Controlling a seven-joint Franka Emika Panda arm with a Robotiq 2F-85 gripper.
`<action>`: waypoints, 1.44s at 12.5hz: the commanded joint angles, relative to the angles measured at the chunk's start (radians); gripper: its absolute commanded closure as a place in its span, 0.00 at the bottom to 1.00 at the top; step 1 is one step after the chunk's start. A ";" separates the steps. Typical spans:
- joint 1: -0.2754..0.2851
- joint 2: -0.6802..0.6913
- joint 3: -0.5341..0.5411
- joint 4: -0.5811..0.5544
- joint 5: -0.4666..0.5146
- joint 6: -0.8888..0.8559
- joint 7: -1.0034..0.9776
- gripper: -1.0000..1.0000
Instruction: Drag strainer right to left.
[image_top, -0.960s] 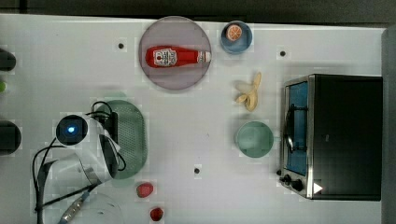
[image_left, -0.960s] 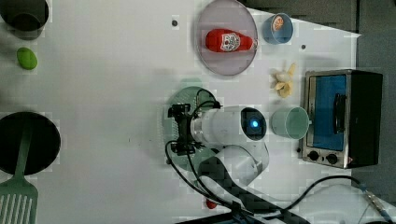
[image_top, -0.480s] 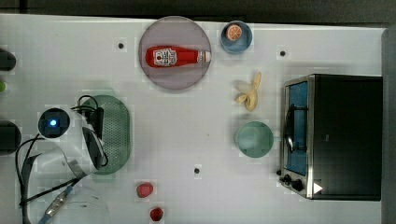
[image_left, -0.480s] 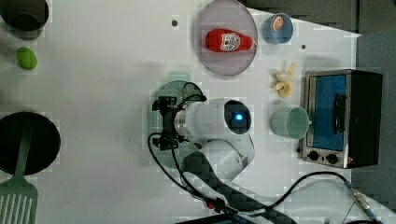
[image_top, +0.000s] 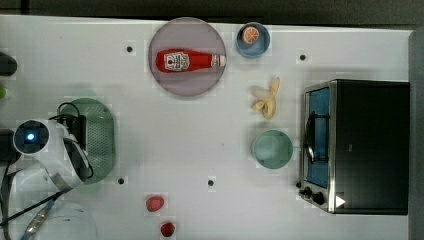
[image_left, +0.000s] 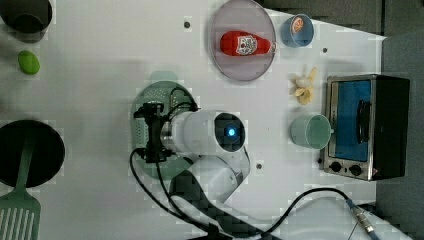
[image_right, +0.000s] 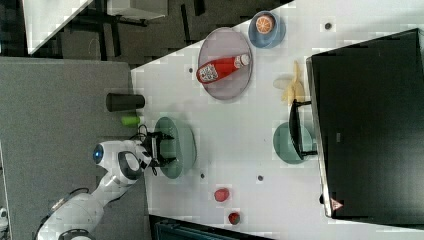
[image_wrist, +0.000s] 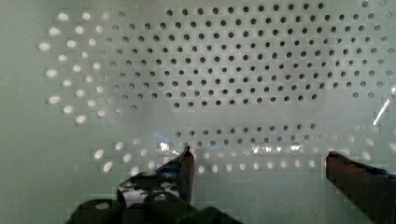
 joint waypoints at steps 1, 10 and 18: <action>0.014 -0.010 0.000 0.013 -0.005 -0.020 0.051 0.00; -0.015 -0.515 -0.301 -0.014 -0.073 -0.549 -0.502 0.00; -0.054 -0.888 -0.715 -0.016 -0.281 -0.867 -1.315 0.00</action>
